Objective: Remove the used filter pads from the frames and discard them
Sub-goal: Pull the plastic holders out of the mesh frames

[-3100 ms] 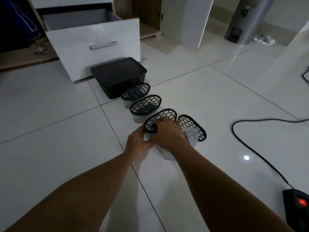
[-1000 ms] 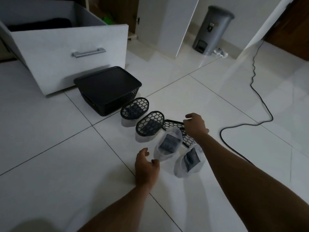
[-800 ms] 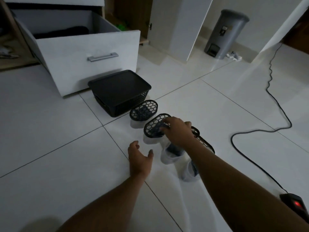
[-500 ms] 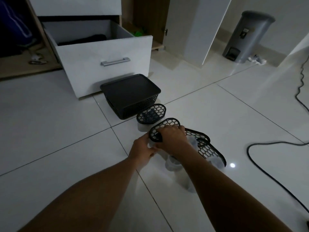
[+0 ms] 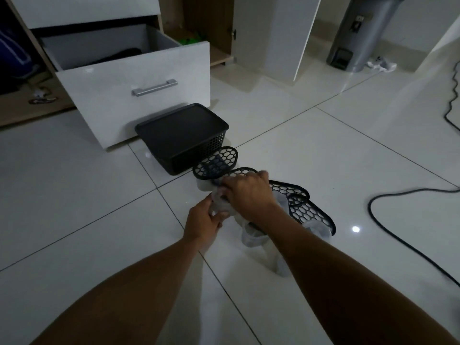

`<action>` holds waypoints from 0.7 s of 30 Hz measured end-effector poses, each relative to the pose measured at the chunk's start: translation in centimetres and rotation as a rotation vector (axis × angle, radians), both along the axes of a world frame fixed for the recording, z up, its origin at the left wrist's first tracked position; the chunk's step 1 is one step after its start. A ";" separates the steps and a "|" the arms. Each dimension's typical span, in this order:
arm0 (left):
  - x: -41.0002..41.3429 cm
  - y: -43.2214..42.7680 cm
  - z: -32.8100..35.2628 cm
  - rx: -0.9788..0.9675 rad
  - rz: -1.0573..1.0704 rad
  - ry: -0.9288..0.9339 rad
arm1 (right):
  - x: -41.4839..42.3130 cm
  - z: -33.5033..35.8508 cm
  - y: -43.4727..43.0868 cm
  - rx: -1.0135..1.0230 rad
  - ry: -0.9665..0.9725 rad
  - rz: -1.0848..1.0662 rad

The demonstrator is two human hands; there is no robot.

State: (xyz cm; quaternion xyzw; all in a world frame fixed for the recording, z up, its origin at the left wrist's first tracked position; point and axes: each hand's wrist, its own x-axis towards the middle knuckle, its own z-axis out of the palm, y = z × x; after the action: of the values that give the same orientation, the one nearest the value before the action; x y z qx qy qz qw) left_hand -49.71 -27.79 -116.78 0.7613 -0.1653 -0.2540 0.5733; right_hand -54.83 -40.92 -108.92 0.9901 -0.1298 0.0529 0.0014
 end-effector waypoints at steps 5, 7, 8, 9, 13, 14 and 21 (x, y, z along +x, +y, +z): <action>0.5 0.2 -0.2 0.014 -0.051 -0.037 | 1.4 3.8 -4.0 0.578 -0.385 -0.294; 0.7 0.4 -0.6 0.004 -0.054 -0.031 | 1.0 3.7 -6.3 0.728 -0.512 -0.446; 0.7 0.4 -0.7 -0.007 -0.054 -0.027 | 0.8 3.3 -7.3 0.792 -0.562 -0.535; 0.7 0.5 -0.7 -0.013 -0.054 -0.024 | 0.5 2.7 -8.2 0.851 -0.606 -0.617; 0.6 0.4 -0.9 -0.007 -0.048 -0.049 | 0.1 -0.6 -11.5 0.986 -0.629 -0.888; 0.5 0.4 -0.8 -0.001 -0.047 -0.065 | 0.2 -1.6 -12.3 1.028 -0.612 -0.942; 0.8 0.4 -1.1 0.069 -0.040 -0.229 | 1.2 -4.1 -14.3 1.222 -0.458 -1.125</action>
State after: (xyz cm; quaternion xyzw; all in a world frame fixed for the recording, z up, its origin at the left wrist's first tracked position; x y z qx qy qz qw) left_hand -48.92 -27.41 -117.88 0.8010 -0.2362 -0.1825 0.5190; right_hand -53.61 -55.19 -113.03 0.5709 -0.6037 0.1635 -0.5319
